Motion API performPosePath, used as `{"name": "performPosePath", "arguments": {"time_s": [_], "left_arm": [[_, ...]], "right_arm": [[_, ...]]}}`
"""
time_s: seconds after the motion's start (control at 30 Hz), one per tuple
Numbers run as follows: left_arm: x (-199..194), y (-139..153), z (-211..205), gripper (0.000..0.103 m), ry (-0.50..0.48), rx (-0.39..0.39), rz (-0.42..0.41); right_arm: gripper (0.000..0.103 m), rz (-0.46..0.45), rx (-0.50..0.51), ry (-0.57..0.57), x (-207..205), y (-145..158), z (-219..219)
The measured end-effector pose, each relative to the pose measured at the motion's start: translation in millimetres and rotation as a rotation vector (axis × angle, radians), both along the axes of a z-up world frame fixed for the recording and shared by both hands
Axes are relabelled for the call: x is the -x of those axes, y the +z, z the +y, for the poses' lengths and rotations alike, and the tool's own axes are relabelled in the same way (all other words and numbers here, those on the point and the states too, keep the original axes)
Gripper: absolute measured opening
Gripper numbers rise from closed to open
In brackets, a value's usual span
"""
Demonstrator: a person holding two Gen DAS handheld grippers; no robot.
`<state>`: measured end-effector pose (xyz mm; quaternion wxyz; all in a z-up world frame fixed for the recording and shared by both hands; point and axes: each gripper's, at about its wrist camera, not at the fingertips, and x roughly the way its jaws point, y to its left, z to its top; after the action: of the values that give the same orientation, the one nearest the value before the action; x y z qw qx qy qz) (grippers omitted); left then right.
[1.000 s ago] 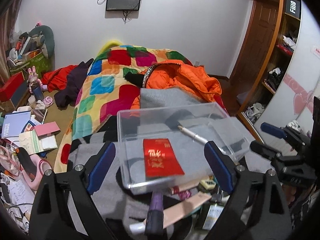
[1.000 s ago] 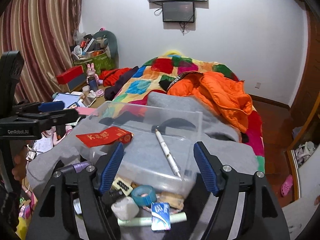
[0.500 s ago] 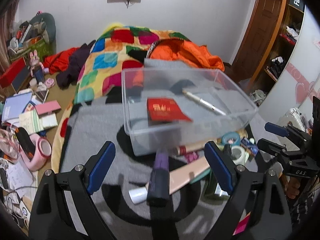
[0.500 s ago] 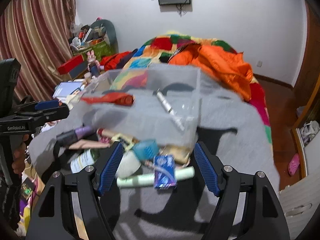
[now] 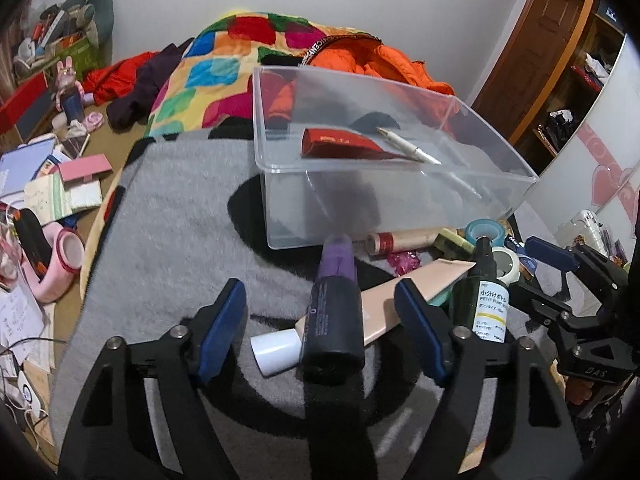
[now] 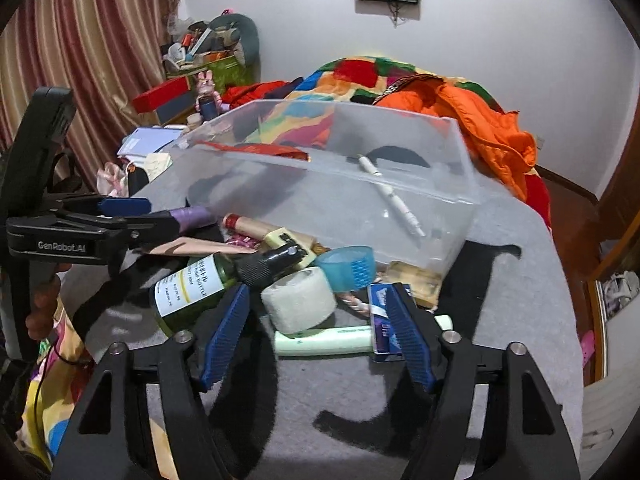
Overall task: Organize objects
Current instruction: 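Grasp the purple tube with the left tool while the right tool grasps the white tape roll, then lower the purple tube and tape roll into the clear box and open both tools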
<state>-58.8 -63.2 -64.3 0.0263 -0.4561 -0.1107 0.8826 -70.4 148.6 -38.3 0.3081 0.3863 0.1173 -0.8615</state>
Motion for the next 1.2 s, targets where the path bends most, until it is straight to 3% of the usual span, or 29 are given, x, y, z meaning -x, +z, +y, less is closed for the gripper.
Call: {"name": "performPosePath", "arguments": {"time_s": [0.23, 0.33, 0.4, 0.57, 0.83, 1.2], "left_arm": [[1, -8, -2, 0.058, -0.004, -0.052, -0.004], [2, -9, -3, 0.051, -0.006, -0.07, -0.002], [2, -9, -1, 0.042, -0.016, -0.072, 0.003], [-2, -6, 3, 0.025, -0.02, -0.043, 0.011], [-16, 2, 5, 0.025, -0.001, -0.014, 0.032], [-31, 36, 8, 0.025, 0.006, 0.001, 0.114]], "right_arm": [[0.054, -0.01, -0.021, 0.017, 6, -9, -8], [0.047, -0.009, -0.02, 0.028, 7, -11, -8], [0.039, -0.025, -0.013, 0.04, 7, -13, -9], [0.038, -0.029, -0.003, 0.042, 3, -14, -8], [0.037, -0.022, 0.04, 0.014, -3, 0, 5], [0.037, 0.024, 0.086, -0.021, -5, 26, 17]]}}
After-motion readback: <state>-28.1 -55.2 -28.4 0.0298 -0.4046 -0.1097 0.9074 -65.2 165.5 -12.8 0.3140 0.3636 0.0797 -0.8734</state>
